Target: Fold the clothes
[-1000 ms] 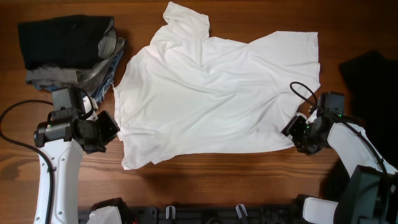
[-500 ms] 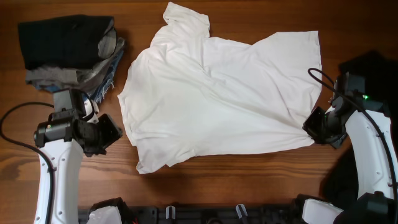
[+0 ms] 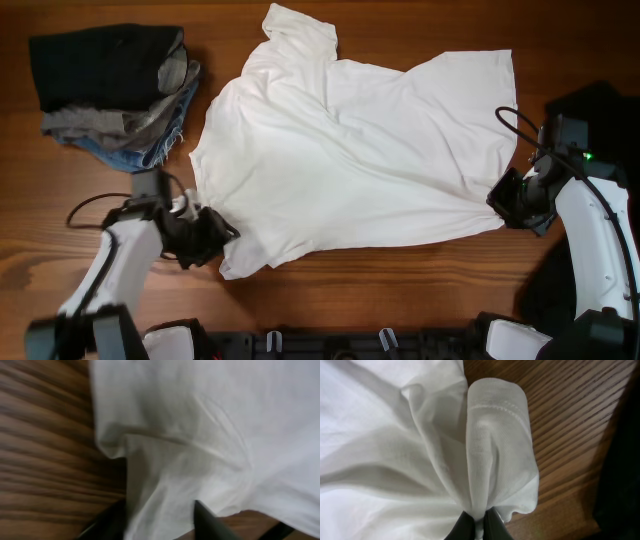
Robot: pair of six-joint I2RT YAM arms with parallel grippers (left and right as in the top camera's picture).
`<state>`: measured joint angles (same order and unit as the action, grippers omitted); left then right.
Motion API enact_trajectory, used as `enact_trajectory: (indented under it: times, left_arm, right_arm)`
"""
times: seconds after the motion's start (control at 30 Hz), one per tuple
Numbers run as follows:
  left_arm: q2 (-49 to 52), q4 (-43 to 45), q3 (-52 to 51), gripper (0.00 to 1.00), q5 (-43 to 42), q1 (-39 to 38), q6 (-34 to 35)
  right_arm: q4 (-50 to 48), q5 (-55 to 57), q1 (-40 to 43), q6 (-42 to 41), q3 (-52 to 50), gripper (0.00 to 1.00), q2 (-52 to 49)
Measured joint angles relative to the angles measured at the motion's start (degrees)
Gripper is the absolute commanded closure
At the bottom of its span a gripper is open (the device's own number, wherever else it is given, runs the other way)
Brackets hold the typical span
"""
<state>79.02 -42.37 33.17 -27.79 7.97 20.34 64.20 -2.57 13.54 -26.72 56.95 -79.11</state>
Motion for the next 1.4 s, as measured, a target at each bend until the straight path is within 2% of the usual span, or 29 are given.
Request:
enact_trajectory:
  times: [0.03,0.13,0.23,0.37,0.47,0.53,0.57,0.6,0.63,0.7,0.73,0.8,0.9,1.03,1.1,1.17,1.23,1.3,1.4]
  left_arm:
    - [1.5,0.1,-0.1,0.96,-0.7,-2.1,0.0]
    - [2.2,-1.4,-0.1,0.96,-1.3,-3.5,0.0]
    - [1.8,-9.2,2.4,0.96,-1.3,-1.4,-0.7]
    - [-3.7,-25.7,18.0,0.96,5.0,3.0,-3.7]
    - [-10.8,-30.2,29.4,0.96,9.4,3.5,-5.0]
    - [-14.2,-30.6,31.7,0.94,10.3,3.5,-5.2]
    - [-16.1,-31.8,31.9,0.69,10.9,3.5,-5.3]
    - [-16.4,-32.4,31.9,0.51,11.2,3.5,-5.4]
    - [-16.4,-32.4,31.1,0.42,11.5,3.5,-5.9]
    - [-16.2,-29.3,27.6,0.39,11.6,3.3,-6.1]
    - [-15.8,-25.0,23.6,0.35,11.3,3.3,-5.4]
    - [-12.9,-19.1,16.1,0.33,9.3,3.3,-4.8]
    - [-5.8,-13.5,8.2,0.34,4.0,3.3,-4.1]
    - [2.5,-10.2,6.6,0.4,2.0,3.3,-3.8]
    - [5.9,-8.1,6.5,0.55,1.5,3.0,-3.7]
    - [8.3,-4.8,6.5,0.96,1.3,1.8,-3.4]
    - [9.4,-3.1,6.4,0.96,0.2,0.3,-3.1]
    - [9.4,-5.0,6.7,0.96,-2.2,-0.3,-3.3]
    - [9.3,-17.2,11.2,0.96,-3.6,0.6,-5.2]
  right_arm:
    - [0.0,0.0,0.0,0.0,0.0,0.96,0.0]
    - [0.0,-0.4,0.0,0.3,0.0,0.96,0.0]
    - [0.0,-0.6,0.0,0.5,0.0,0.96,0.0]
    - [2.2,-0.9,0.0,1.1,0.0,0.96,0.1]
    - [4.6,-1.1,0.0,1.1,0.0,0.95,2.3]
    - [4.8,-1.1,0.0,1.5,0.0,0.95,3.9]
    - [4.7,-1.1,0.0,1.5,0.0,0.95,4.6]
    - [4.4,-1.0,0.0,1.5,0.0,0.94,4.8]
    - [3.9,-1.0,0.0,1.5,0.0,0.94,4.8]
    - [3.4,-1.0,0.0,1.5,0.0,0.94,4.8]
    - [3.2,-1.0,0.0,1.6,0.0,0.93,4.8]
    - [3.3,-1.0,0.0,1.6,0.0,0.93,4.8]
    - [3.3,-1.0,0.0,1.6,0.0,0.93,4.8]
    - [3.3,-1.0,0.0,1.6,0.0,0.93,4.8]
    - [3.3,-1.0,0.0,1.6,0.0,0.93,4.8]
    - [3.3,-1.0,0.0,1.6,0.0,0.92,4.8]
    - [3.3,-1.0,0.0,1.6,0.0,0.93,4.8]
    - [3.3,-1.0,0.0,1.6,0.0,0.92,4.8]
    - [3.6,-1.0,0.0,1.8,0.0,0.95,4.8]
